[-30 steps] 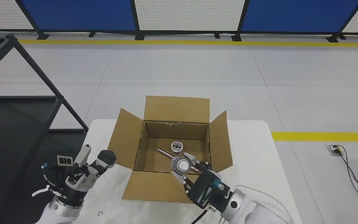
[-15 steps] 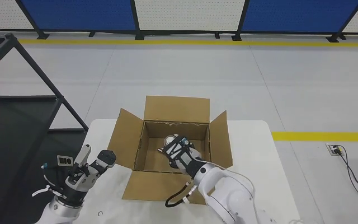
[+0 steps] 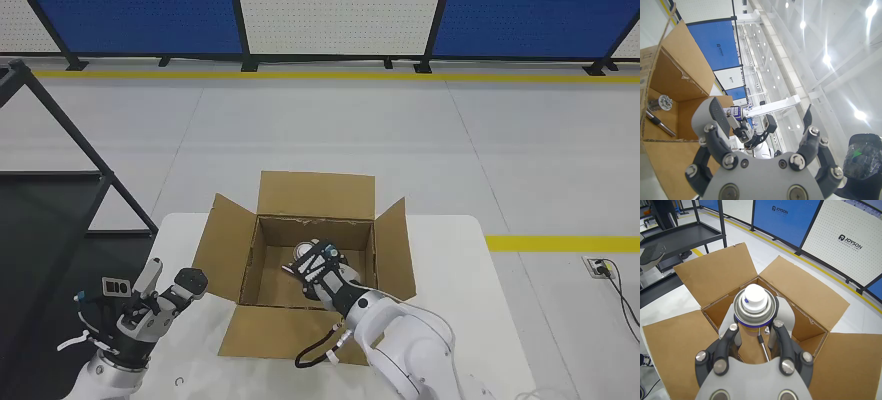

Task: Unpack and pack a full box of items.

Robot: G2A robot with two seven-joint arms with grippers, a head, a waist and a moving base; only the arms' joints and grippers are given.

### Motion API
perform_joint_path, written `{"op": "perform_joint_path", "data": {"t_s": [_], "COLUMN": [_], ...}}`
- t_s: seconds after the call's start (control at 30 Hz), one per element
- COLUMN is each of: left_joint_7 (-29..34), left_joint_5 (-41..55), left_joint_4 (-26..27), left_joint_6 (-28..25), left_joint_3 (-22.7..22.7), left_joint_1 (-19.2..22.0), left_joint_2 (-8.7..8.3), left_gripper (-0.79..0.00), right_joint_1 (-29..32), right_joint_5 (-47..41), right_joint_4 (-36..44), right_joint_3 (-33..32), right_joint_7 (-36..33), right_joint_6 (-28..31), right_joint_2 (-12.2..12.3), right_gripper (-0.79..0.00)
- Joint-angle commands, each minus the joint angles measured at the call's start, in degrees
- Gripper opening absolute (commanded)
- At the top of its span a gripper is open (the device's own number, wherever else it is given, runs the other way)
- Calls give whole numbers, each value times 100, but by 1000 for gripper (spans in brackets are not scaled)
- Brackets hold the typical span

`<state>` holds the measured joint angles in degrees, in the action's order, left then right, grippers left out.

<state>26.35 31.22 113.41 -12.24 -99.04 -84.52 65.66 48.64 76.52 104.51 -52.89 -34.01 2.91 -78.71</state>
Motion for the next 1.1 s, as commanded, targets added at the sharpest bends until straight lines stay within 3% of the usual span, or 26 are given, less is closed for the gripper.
{"op": "perform_joint_path", "data": {"t_s": [0.0, 0.3, 0.57, 1.07], "left_joint_7": [0, 0, 0, 0], "left_joint_5": [0, 0, 0, 0], "left_joint_4": [0, 0, 0, 0], "left_joint_6": [0, 0, 0, 0], "left_joint_3": [0, 0, 0, 0], "left_joint_1": [0, 0, 0, 0], "left_joint_2": [0, 0, 0, 0], "left_gripper": [0, 0, 0, 0], "right_joint_1": [66, -418, -1050, -1032], "right_joint_5": [-48, -719, -812, -838], "right_joint_4": [-85, -1626, -2706, -2735], "right_joint_3": [-49, -113, 302, 288], "right_joint_7": [64, -49, 9, 16], "right_joint_6": [-58, -782, -1909, -1928], "right_joint_2": [-1, -194, -506, -521], "right_gripper": [-785, -785, -785, -785]}}
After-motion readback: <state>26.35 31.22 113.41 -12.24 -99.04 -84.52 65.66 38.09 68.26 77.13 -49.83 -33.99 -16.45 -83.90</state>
